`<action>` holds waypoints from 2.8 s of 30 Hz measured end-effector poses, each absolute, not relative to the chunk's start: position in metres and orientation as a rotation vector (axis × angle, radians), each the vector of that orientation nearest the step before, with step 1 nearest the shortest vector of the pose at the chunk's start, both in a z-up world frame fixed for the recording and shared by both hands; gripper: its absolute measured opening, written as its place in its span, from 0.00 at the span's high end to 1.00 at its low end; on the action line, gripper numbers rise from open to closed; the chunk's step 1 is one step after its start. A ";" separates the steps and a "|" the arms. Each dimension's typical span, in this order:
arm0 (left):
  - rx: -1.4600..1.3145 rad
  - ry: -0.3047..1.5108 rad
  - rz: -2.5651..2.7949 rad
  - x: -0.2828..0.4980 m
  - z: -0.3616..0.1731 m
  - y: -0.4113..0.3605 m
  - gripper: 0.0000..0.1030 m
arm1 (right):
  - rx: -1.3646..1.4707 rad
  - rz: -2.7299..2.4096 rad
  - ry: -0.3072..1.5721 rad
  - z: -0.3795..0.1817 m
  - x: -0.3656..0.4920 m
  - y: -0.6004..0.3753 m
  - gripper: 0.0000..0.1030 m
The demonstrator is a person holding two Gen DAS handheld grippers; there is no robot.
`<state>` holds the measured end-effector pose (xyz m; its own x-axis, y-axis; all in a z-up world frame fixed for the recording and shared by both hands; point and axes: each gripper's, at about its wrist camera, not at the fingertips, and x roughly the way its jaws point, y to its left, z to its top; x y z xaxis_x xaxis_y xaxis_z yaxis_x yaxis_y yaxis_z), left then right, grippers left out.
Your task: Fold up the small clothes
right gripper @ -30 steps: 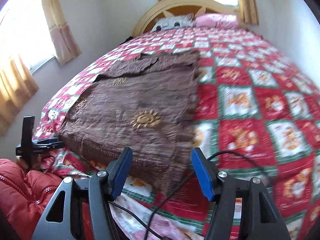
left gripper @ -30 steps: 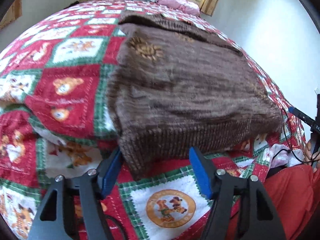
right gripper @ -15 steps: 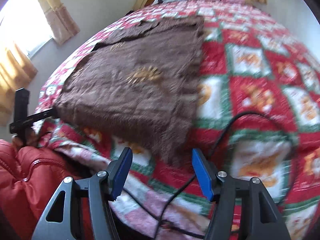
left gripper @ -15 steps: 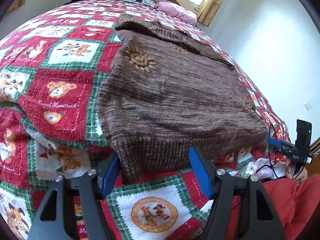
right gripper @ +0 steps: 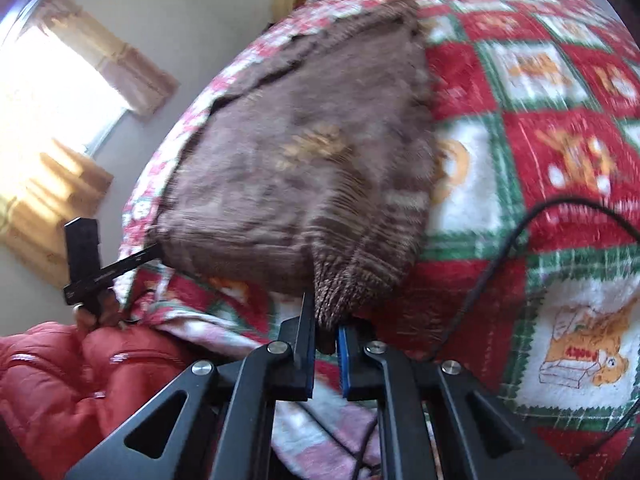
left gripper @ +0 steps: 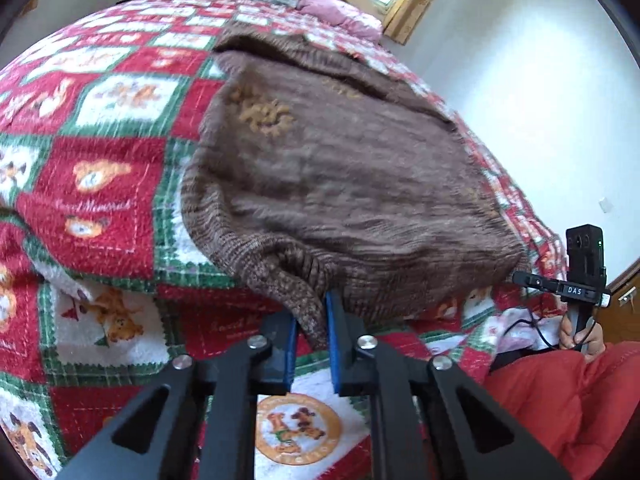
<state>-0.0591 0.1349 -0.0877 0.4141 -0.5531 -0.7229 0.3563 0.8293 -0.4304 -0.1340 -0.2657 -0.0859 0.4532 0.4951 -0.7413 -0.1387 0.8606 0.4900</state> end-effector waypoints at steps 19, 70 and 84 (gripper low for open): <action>-0.204 0.835 -0.406 0.095 -0.026 0.118 0.88 | 0.642 0.306 0.858 -0.051 0.023 -0.320 0.91; -0.080 0.904 -0.685 0.099 -0.069 0.122 0.83 | 0.401 0.167 0.720 -0.024 -0.006 -0.275 0.22; -0.120 0.879 -0.650 0.092 -0.070 0.116 0.79 | 0.032 0.110 0.819 -0.032 0.018 -0.265 0.22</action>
<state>0.0923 0.1155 -0.0702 0.4597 -0.5745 -0.6772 0.4793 0.8025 -0.3553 0.0179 -0.2646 -0.0316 0.6777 0.1105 -0.7270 -0.0858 0.9938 0.0711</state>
